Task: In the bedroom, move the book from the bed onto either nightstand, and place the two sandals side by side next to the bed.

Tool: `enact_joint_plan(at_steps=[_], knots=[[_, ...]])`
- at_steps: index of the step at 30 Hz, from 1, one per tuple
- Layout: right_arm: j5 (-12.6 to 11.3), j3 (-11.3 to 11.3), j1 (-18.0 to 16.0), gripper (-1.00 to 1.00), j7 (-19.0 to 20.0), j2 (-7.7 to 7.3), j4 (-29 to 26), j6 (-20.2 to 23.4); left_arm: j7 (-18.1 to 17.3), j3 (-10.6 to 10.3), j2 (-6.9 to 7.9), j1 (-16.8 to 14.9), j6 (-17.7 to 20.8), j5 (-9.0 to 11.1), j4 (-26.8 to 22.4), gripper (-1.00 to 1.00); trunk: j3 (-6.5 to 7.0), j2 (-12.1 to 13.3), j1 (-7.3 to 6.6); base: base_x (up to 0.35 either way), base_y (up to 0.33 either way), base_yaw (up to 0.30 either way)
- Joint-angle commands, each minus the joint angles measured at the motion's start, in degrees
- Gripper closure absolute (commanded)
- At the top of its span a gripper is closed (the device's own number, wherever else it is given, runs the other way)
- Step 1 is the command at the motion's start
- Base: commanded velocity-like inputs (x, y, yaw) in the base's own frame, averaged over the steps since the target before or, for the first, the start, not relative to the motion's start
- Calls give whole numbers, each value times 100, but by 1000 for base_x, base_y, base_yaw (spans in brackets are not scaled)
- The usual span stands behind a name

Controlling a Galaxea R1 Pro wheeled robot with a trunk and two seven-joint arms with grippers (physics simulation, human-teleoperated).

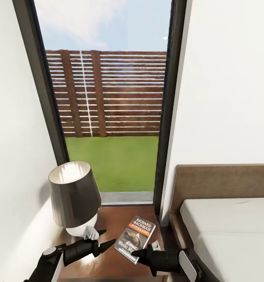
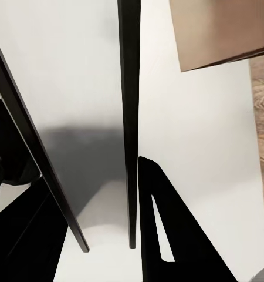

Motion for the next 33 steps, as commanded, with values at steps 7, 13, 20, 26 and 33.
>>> enact_joint_plan(at_steps=[7, 13, 20, 26, 33], knots=[[31, -39, -4, 100, 39, 6, 15, 25, -44, 31, -7, -6, 60, -38, -9, -100, -132, -286, 154, 0, 0, 0], [33, -32, -4, 100, 39, 10, 15, 25, -44, 30, -7, -5, 60, -37, -9, -100, -240, -526, 286, 0, 0, 0], [36, -30, -4, 100, 39, 14, 15, 24, -44, 30, -10, -6, 60, -37, -9, -100, -366, -807, 440, 0, 0, 0], [39, -30, -4, 100, 39, 15, 15, 22, -44, 37, -3, -6, 60, -37, -9, -100, -366, -807, 440, 7, 0, 0], [39, -30, -4, 100, 34, 15, 15, 18, -44, 38, -3, -9, 69, -37, -9, -100, -366, -807, 440, 178, 0, 0]])
